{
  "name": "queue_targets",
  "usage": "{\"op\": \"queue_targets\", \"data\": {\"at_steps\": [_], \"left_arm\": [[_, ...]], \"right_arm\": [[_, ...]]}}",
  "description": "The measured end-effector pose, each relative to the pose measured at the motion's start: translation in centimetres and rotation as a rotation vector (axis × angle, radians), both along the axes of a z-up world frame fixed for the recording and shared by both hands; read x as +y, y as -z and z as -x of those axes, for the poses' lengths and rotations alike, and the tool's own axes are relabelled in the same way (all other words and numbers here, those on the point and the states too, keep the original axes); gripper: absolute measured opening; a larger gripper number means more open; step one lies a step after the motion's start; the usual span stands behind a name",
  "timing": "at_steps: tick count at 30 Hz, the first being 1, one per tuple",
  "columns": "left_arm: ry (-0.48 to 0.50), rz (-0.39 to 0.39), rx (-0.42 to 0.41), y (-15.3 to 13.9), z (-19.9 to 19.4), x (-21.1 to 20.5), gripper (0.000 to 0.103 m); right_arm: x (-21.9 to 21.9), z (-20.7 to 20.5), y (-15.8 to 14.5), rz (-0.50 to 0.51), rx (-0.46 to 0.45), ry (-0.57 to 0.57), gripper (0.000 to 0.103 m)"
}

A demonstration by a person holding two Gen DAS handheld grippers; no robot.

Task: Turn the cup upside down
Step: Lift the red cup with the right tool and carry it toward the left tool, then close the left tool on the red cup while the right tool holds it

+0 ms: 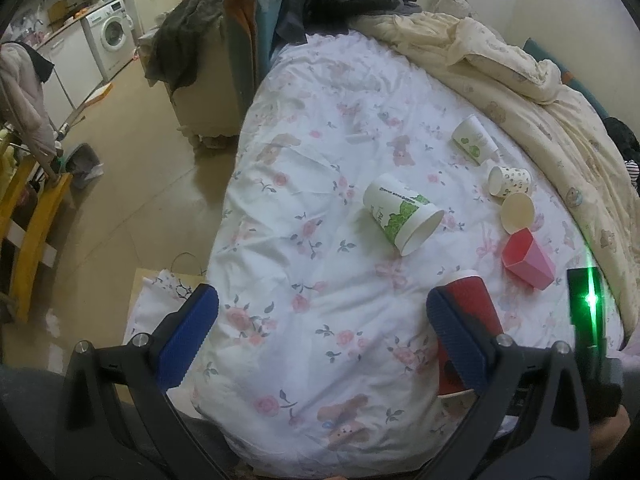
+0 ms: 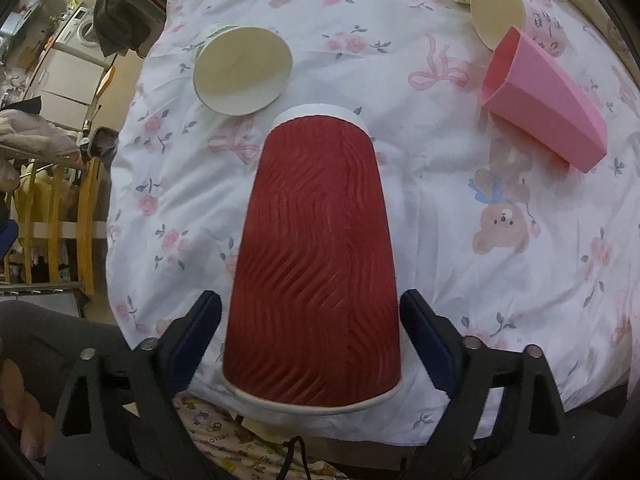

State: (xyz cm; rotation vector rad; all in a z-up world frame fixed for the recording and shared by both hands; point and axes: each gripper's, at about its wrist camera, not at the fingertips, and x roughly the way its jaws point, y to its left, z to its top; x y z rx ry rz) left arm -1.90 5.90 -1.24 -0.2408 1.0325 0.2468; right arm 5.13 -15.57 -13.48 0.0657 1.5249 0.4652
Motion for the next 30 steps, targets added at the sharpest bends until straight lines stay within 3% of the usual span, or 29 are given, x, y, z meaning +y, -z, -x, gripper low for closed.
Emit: {"op": "queue_targets", "data": {"at_steps": [4,7,11,16,24,27,30], "left_arm": [[0.003,0.003,-0.004,0.3,-0.3,0.0,0.103],[0.025,-0.046,-0.018,0.1,-0.4,-0.8,0.103],[0.055,-0.04,-0.004,0.5,-0.6,-1.5,0.103],[0.067,-0.022,-0.006,0.8,-0.9,-2.3,0.103],[0.104,-0.027,-0.041,0.4,-1.5,-3.8,0.103],[0.107,-0.022,-0.01,0.6,-1.7,-4.0,0.103],[0.132,0.058,0.085,1.2,-3.3,-5.3,0.102]], "right_arm": [[-0.9,-0.1,-2.4,-0.032,-0.021,-0.012,0.095],[-2.5,-0.4,-5.8,-0.054,-0.117,-0.005,0.095],[-5.9,-1.2,-8.2,-0.072,-0.235,0.06,0.095],[-9.0,-1.4,-8.6,-0.073,-0.356,0.165,0.095],[-9.9,-1.2,-9.1,-0.098,-0.402,0.196,0.095],[-10.3,-0.9,-9.7,-0.091,-0.438,0.203,0.095],[-11.0,-0.8,-10.5,-0.076,-0.476,0.233,0.095]]}}
